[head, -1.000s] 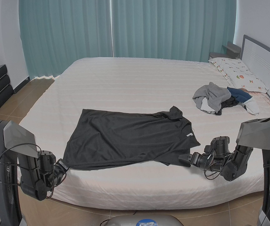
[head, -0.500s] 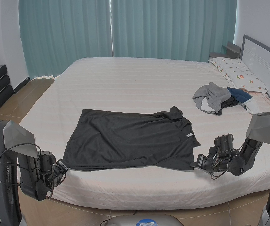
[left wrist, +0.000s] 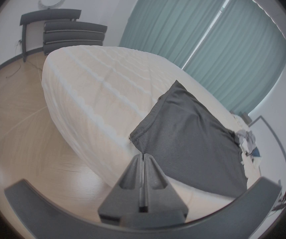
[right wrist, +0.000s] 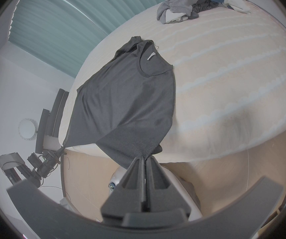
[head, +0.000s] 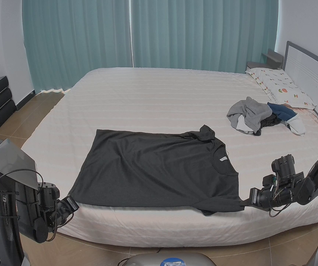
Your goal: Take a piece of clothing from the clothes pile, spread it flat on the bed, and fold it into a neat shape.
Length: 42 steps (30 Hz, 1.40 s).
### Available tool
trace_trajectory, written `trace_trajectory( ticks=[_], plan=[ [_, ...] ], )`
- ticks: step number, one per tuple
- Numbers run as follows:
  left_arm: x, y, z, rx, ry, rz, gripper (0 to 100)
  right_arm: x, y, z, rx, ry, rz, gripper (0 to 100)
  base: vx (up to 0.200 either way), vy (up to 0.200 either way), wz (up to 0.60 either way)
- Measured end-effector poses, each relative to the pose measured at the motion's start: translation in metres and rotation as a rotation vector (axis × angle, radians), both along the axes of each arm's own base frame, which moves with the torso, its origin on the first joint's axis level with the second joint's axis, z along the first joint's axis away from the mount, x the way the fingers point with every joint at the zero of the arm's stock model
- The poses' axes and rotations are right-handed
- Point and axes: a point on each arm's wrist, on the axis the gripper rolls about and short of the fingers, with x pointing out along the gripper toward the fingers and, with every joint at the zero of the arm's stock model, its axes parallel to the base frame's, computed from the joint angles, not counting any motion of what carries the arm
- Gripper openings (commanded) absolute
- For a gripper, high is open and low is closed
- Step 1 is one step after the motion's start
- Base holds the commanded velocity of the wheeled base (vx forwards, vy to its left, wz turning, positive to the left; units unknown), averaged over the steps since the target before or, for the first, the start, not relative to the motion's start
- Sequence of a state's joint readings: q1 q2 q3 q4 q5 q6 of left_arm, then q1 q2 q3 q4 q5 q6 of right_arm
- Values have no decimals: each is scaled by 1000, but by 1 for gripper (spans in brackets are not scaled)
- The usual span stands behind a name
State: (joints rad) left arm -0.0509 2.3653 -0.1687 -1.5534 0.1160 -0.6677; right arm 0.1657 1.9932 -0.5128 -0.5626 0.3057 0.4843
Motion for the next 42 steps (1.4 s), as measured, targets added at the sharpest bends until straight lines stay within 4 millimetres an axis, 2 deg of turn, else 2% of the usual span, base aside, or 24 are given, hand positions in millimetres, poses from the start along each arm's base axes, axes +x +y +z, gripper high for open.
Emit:
trace_trajectory(
  ticks=[9, 18, 19, 27, 41, 42],
  plan=[
    [-14, -2, 0, 44, 53, -44, 0, -19, -15, 0, -58, 96, 22, 0, 0, 0, 0],
    [-18, -8, -4, 42, 83, -78, 0, -20, -19, -12, -89, 141, 51, 0, 0, 0, 0],
    [-18, -8, -5, 37, 84, -83, 0, -19, -20, -14, -89, 144, 49, 100, 0, 0, 0],
    [-15, -14, -7, 2, 81, -120, 0, -9, -19, -15, -76, 77, 33, 100, 0, 0, 0],
    [6, -28, -17, -51, 26, -117, 0, 7, -24, -16, -1, -12, -83, 100, 0, 0, 0],
    [7, -28, -17, -56, 23, -112, 100, 8, -25, -16, 6, -10, -93, 100, 0, 0, 0]
  ],
)
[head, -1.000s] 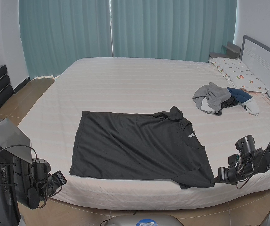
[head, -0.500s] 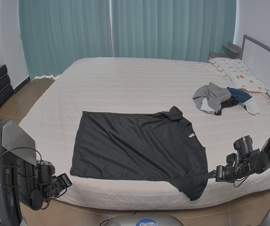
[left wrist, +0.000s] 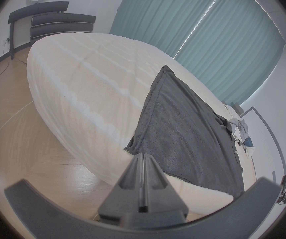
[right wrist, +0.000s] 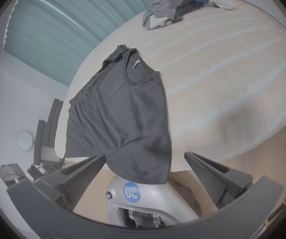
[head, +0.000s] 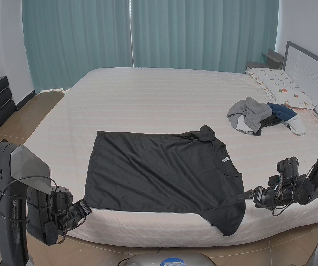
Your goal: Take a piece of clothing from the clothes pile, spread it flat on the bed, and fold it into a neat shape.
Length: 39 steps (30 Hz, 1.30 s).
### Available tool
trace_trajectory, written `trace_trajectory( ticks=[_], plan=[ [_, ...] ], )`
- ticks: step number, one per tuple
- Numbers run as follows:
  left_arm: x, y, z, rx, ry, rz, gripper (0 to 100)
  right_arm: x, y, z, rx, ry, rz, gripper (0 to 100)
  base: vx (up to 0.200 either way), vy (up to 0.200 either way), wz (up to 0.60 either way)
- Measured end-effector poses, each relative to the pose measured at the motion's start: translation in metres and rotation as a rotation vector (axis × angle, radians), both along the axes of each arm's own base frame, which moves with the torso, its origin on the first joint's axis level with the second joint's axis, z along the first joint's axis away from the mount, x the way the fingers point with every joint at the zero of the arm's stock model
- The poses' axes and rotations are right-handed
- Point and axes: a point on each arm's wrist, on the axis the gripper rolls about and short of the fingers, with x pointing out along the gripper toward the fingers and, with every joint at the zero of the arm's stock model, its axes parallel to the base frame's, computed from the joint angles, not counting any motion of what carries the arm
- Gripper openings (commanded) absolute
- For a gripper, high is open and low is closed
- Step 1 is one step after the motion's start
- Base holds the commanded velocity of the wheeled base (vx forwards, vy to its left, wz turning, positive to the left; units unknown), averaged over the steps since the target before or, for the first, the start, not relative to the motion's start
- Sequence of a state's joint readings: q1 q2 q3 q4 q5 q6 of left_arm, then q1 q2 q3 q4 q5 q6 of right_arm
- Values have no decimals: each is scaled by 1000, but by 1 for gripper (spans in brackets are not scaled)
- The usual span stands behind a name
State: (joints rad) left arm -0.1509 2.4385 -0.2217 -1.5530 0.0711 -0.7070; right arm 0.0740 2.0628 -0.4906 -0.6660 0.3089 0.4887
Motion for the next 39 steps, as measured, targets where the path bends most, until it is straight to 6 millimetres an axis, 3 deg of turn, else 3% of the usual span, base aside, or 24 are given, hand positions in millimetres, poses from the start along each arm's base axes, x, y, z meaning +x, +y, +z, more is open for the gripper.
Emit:
trace_trajectory(
  ticks=[17, 18, 26, 39],
  plan=[
    [11, -7, -3, -3, -31, -13, 100, 3, 0, -2, 10, -1, -11, 100, 0, 0, 0],
    [12, -8, -4, -2, -37, -15, 0, 4, 0, -2, 10, -1, -11, 100, 0, 0, 0],
    [16, -10, -8, 17, -43, 3, 0, 7, 0, -5, 9, 4, -11, 100, 0, 0, 0],
    [-6, 4, -1, 69, 17, 63, 0, 14, 2, -12, 17, -24, -17, 100, 0, 0, 0]
  ],
)
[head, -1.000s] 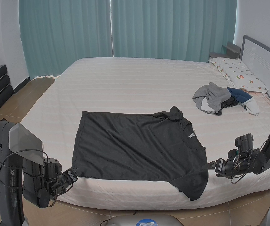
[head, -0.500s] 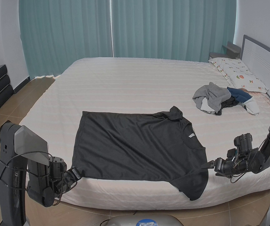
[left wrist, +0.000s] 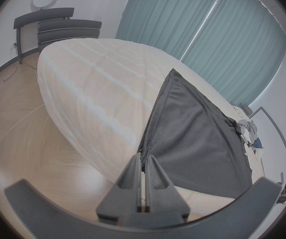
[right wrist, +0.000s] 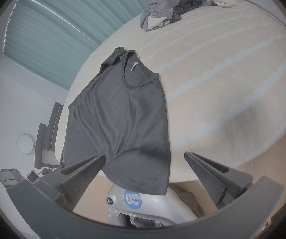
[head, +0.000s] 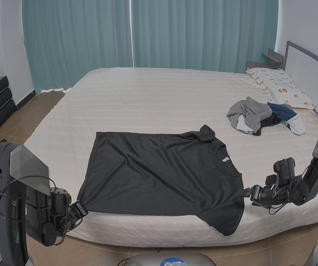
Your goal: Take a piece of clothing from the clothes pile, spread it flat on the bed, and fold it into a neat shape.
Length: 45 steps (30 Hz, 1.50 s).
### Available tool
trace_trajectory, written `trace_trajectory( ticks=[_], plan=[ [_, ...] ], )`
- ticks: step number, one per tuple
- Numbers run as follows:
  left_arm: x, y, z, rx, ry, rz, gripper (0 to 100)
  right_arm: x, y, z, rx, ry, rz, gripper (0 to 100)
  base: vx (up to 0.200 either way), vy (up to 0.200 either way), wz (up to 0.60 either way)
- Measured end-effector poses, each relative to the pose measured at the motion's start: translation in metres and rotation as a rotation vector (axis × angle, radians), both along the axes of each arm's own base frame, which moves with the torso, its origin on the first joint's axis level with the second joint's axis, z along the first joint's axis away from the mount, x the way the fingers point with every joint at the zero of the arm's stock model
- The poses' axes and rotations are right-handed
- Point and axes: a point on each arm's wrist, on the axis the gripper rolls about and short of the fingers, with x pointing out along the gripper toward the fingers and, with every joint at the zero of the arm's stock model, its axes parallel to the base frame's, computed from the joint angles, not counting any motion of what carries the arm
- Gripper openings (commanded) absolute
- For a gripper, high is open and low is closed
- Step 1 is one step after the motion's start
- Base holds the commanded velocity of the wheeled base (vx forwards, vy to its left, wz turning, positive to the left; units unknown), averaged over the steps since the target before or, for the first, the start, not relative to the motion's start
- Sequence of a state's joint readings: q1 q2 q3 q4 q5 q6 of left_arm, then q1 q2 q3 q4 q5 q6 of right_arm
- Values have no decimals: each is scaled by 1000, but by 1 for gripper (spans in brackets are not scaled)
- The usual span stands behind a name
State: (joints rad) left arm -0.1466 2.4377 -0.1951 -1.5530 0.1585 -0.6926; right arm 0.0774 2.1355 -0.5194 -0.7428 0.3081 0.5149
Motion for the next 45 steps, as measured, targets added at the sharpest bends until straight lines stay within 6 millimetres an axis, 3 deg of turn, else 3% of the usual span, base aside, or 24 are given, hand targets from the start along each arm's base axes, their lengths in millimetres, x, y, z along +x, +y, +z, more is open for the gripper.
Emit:
trace_trajectory(
  ticks=[11, 12, 21, 30, 35, 36, 45],
  plan=[
    [-2, 7, 8, 7, -12, 18, 0, 21, 16, -20, -13, -44, -61, 100, 0, 0, 0],
    [-2, 7, 8, 6, -12, 18, 0, 23, 18, -21, -8, -46, -64, 0, 0, 0, 0],
    [1, 7, 8, -1, -25, 21, 0, 41, 24, -28, -3, -88, -87, 0, 0, 0, 0],
    [2, 7, 5, -8, -22, 18, 0, 66, 25, -24, 70, -308, -204, 0, 0, 0, 0],
    [2, 5, 3, -12, -12, 13, 0, 68, 27, -34, 75, -319, -218, 0, 0, 0, 0],
    [2, 5, 2, -12, -12, 13, 0, 68, 27, -36, 77, -321, -217, 100, 0, 0, 0],
    [2, 5, 0, -12, -3, 13, 0, 65, 22, -40, 76, -340, -227, 100, 0, 0, 0]
  ],
)
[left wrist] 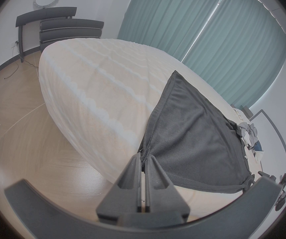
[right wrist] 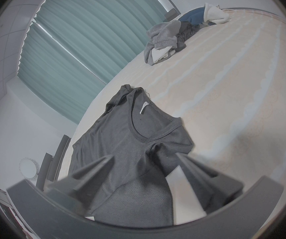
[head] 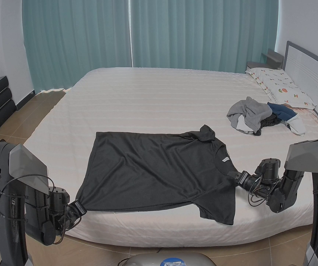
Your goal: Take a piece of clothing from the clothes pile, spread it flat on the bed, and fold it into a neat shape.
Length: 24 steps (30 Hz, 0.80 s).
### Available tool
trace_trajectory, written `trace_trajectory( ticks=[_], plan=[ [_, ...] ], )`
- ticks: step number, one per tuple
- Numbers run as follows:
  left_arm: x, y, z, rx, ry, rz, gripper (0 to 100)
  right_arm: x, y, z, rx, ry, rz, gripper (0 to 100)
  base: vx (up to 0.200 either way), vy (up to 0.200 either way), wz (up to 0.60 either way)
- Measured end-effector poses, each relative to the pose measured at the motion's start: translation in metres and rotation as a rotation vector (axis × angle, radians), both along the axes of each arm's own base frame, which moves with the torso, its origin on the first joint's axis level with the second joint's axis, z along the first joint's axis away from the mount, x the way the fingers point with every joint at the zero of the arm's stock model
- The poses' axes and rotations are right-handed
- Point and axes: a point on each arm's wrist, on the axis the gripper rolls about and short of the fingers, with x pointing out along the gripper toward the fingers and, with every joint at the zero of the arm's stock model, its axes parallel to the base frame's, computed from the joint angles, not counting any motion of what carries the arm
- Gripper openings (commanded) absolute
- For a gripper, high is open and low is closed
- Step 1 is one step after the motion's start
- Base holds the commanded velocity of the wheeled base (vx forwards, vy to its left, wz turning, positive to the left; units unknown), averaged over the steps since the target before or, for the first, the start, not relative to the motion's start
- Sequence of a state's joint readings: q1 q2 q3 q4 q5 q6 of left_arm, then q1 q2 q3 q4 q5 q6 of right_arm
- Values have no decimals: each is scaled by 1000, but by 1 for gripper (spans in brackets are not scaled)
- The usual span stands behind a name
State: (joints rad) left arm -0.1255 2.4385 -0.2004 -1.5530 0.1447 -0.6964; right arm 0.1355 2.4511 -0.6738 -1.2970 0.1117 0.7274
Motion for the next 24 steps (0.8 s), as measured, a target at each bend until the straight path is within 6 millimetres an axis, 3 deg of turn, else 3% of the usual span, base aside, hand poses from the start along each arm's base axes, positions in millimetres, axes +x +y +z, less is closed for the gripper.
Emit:
trace_trajectory(
  ticks=[6, 13, 24],
  plan=[
    [3, 0, -2, 0, -4, 0, 0, -8, -12, 8, -14, 0, -1, 100, 0, 0, 0],
    [4, 0, -4, 0, -2, 2, 0, -32, -14, 12, -5, 51, 99, 100, 0, 0, 0],
    [4, 1, -4, 0, 0, 6, 0, -54, 5, -1, -52, 128, 214, 100, 0, 0, 0]
  ],
)
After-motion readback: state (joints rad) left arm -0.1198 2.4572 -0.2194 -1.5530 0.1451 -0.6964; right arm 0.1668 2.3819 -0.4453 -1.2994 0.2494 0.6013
